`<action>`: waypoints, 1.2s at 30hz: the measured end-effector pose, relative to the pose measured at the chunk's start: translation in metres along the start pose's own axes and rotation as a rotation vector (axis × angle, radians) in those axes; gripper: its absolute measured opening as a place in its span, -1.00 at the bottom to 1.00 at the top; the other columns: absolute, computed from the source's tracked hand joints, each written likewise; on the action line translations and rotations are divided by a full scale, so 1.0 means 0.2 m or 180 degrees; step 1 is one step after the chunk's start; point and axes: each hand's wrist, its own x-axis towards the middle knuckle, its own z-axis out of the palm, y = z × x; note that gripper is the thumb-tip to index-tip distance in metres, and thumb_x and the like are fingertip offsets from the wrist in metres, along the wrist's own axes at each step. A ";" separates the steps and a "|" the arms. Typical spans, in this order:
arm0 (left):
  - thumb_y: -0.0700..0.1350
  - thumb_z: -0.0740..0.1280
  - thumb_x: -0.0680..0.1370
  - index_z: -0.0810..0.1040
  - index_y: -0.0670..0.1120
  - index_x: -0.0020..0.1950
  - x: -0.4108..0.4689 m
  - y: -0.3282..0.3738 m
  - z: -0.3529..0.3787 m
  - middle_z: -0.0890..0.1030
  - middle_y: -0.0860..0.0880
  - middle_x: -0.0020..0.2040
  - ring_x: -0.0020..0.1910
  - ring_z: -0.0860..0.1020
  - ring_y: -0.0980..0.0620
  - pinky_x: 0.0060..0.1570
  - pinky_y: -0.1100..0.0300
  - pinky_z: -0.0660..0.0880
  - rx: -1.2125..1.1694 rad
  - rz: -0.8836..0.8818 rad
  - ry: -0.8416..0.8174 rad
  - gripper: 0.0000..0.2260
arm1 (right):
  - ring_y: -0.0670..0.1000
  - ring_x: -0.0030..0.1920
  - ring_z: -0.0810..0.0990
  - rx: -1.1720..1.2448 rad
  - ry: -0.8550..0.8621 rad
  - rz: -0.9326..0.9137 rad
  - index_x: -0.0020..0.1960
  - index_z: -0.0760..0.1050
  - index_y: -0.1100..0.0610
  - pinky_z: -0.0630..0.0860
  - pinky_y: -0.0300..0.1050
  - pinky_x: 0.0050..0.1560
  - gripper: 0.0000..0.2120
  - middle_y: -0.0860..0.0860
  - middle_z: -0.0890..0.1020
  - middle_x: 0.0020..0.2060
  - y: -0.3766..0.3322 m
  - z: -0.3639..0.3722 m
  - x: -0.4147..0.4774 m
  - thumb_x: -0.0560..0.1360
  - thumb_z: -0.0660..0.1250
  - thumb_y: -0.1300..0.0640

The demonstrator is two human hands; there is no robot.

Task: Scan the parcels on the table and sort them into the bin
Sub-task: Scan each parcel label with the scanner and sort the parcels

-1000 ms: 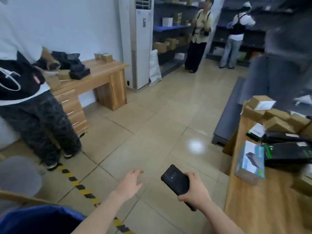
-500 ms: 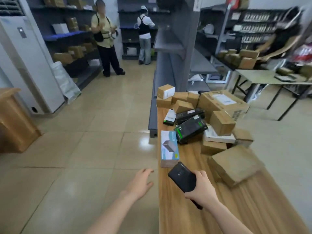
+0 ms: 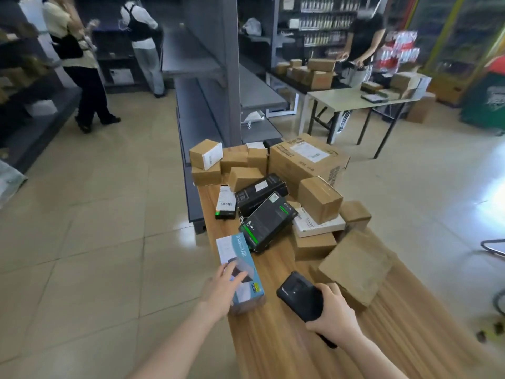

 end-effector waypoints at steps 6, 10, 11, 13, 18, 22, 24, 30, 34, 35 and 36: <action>-0.31 0.37 0.51 -0.17 0.15 0.58 0.24 -0.05 -0.05 -0.28 -0.07 0.58 0.55 -0.25 -0.15 0.47 -0.14 0.12 0.0823 0.0599 -0.0559 -0.10 | -0.08 0.03 0.46 0.0009 -0.0064 0.0339 0.37 0.28 -0.01 0.53 -0.02 0.08 -0.18 -0.14 0.32 0.05 -0.04 0.08 0.11 0.16 0.45 -0.12; -0.24 0.42 0.49 -0.16 0.19 0.57 0.34 -0.02 -0.02 -0.27 -0.03 0.58 0.55 -0.17 -0.18 0.45 -0.24 0.10 0.1203 0.0931 -0.0724 -0.08 | -0.10 0.01 0.45 -0.0027 -0.0106 0.0487 0.36 0.29 -0.03 0.54 -0.04 0.06 -0.18 -0.15 0.31 0.03 -0.01 0.11 0.12 0.16 0.47 -0.14; -0.23 0.42 0.49 -0.13 0.19 0.57 0.36 0.00 -0.02 -0.22 -0.02 0.59 0.55 -0.12 -0.19 0.42 -0.25 0.16 0.1249 0.0945 -0.0776 -0.10 | -0.10 0.01 0.44 -0.0024 -0.0112 0.0522 0.36 0.29 -0.03 0.54 -0.03 0.06 -0.18 -0.15 0.31 0.03 0.01 0.12 0.11 0.15 0.47 -0.14; -0.19 0.43 0.50 -0.07 0.17 0.56 0.37 0.05 -0.03 -0.11 -0.02 0.59 0.53 -0.04 -0.20 0.35 -0.25 0.24 0.1280 0.0958 -0.0831 -0.15 | -0.09 0.02 0.44 -0.0001 -0.0093 0.0582 0.37 0.29 -0.05 0.53 -0.03 0.07 -0.16 -0.15 0.30 0.04 0.04 0.12 0.09 0.13 0.47 -0.14; -0.08 0.49 0.44 0.00 0.13 0.53 0.34 0.17 -0.02 0.05 -0.05 0.55 0.50 0.05 -0.22 0.28 -0.22 0.30 0.1281 0.0896 -0.0810 -0.16 | -0.07 0.03 0.44 0.0109 -0.0037 0.0655 0.36 0.29 -0.05 0.53 -0.02 0.07 -0.15 -0.14 0.32 0.06 0.15 0.08 0.00 0.10 0.46 -0.12; -0.05 0.46 0.45 -0.02 0.13 0.54 0.26 0.26 0.00 0.04 -0.05 0.54 0.49 0.07 -0.20 0.29 -0.17 0.35 0.1060 0.0804 -0.0515 -0.16 | -0.08 0.03 0.44 0.0119 -0.0011 0.0701 0.33 0.31 -0.06 0.53 -0.05 0.01 -0.18 -0.16 0.32 0.05 0.27 0.04 -0.13 0.09 0.45 -0.09; -0.06 0.40 0.48 -0.03 0.11 0.54 0.21 0.31 0.01 0.03 -0.05 0.54 0.47 0.08 -0.17 0.26 -0.12 0.39 0.0878 0.0792 -0.0282 -0.21 | -0.08 0.04 0.44 0.0112 0.0007 0.0727 0.32 0.31 -0.07 0.52 -0.05 0.02 -0.19 -0.16 0.32 0.04 0.32 0.01 -0.19 0.10 0.44 -0.09; -0.07 0.32 0.53 -0.08 0.11 0.55 0.05 0.46 0.10 -0.11 -0.07 0.54 0.51 -0.05 -0.19 0.26 -0.05 0.40 0.0651 0.0874 -0.0186 -0.26 | -0.09 0.01 0.46 0.0150 0.0118 0.0700 0.34 0.30 -0.07 0.54 -0.05 -0.01 -0.16 -0.17 0.33 0.02 0.44 -0.05 -0.30 0.07 0.44 -0.13; -0.15 0.35 0.49 -0.10 0.11 0.50 -0.07 0.52 0.21 -0.24 -0.03 0.46 0.51 -0.13 -0.20 0.25 -0.02 0.44 0.0618 0.0830 -0.0244 -0.23 | -0.09 0.01 0.46 0.0131 0.0122 0.0619 0.35 0.30 -0.05 0.54 -0.06 0.01 -0.17 -0.15 0.33 0.03 0.48 -0.05 -0.35 0.11 0.46 -0.10; -0.17 0.35 0.48 -0.09 0.11 0.50 -0.09 0.52 0.23 -0.23 -0.03 0.48 0.51 -0.14 -0.20 0.24 -0.01 0.44 0.0605 0.0760 -0.0212 -0.22 | -0.08 0.02 0.46 0.0128 0.0101 0.0597 0.36 0.30 -0.05 0.53 -0.05 0.02 -0.16 -0.15 0.33 0.04 0.49 -0.05 -0.36 0.11 0.46 -0.10; -0.16 0.36 0.48 -0.08 0.11 0.50 -0.11 0.51 0.24 -0.21 -0.04 0.50 0.51 -0.13 -0.20 0.26 -0.01 0.43 0.0607 0.0701 -0.0166 -0.22 | -0.08 0.03 0.46 0.0124 0.0077 0.0577 0.37 0.29 -0.04 0.53 -0.04 0.04 -0.15 -0.14 0.33 0.05 0.49 -0.05 -0.36 0.11 0.46 -0.10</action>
